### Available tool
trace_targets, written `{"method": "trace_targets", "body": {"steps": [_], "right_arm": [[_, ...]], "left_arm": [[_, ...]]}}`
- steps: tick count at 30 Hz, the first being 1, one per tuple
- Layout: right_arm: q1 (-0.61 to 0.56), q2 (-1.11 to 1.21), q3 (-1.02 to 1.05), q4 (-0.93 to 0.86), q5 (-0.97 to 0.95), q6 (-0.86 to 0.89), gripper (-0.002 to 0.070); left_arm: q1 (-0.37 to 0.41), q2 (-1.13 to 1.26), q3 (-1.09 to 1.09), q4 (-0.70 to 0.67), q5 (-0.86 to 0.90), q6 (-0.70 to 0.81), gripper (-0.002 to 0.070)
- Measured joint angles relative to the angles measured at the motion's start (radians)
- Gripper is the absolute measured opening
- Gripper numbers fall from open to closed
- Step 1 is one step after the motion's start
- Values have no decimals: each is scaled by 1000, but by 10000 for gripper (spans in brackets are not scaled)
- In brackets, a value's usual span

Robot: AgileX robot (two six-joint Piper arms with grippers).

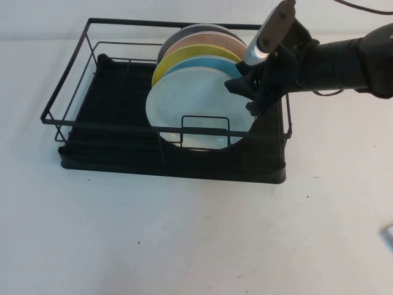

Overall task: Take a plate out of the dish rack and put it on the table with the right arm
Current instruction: Grasp the plate from the shelf

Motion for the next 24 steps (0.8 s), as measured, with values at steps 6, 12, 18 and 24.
{"method": "trace_targets", "body": {"steps": [6,12,18,24], "right_arm": [[0,21,0,33,-9,-20,300],[0,39,0,40,-15,-22,300],[0,52,0,75,-18,-42,300],[2,67,0,91,-26,-46,298]], "left_arm": [[0,0,0,0,0,0,-4],[0,0,0,0,0,0,-4],[0,0,0,0,0,0,-4],[0,0,0,0,0,0,-4]]}}
